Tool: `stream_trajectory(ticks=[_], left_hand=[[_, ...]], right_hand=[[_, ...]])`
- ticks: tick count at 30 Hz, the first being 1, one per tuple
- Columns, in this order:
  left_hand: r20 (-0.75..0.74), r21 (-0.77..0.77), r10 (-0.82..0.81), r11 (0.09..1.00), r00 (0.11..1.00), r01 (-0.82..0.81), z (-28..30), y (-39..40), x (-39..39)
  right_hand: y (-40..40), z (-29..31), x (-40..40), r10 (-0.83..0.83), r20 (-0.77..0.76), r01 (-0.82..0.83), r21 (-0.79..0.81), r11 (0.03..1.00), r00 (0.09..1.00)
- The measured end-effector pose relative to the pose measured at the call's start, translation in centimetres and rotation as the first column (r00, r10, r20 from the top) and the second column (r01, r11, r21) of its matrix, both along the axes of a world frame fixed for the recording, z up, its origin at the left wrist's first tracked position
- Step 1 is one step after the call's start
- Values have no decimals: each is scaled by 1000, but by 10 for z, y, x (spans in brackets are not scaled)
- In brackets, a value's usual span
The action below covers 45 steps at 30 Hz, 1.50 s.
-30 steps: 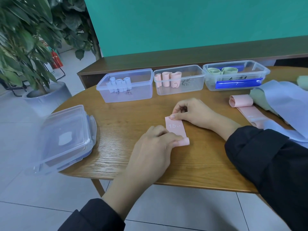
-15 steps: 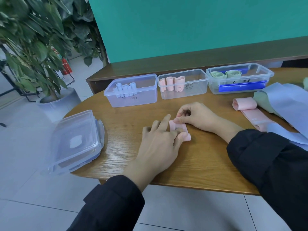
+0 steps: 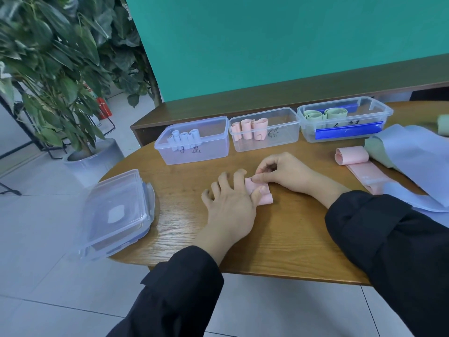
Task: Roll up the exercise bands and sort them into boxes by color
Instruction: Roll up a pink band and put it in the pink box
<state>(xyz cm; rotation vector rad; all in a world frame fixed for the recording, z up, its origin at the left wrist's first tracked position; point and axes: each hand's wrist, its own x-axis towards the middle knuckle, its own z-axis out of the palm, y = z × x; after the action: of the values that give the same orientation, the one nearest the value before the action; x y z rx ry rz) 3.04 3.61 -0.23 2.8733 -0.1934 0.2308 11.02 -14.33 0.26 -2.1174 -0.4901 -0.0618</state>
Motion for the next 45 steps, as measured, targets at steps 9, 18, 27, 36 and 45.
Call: stream_trajectory(ticks=[9,18,27,36,45], left_hand=[[-1,7,50,999,999,-50,3,-7,24],[37,103,72,992,997,-75,12,-13,41],[32,102,142,984,989,-144,14,-18,58],[17,63,246,967,969,-247,15,-18,81],[55,94,213,971,976,-217,18,-27,96]], right_hand=[[-4,3,-2,1,-89,7,88,996,996],[-4,6,2,3,-152,10,82,997,988],[-3,9,-6,-16,-140,23,50,999,990],[-8,18,-15,9,-140,-6,22,1000,990],[-11,18,-8,1,-137,-10,-64,998,991]])
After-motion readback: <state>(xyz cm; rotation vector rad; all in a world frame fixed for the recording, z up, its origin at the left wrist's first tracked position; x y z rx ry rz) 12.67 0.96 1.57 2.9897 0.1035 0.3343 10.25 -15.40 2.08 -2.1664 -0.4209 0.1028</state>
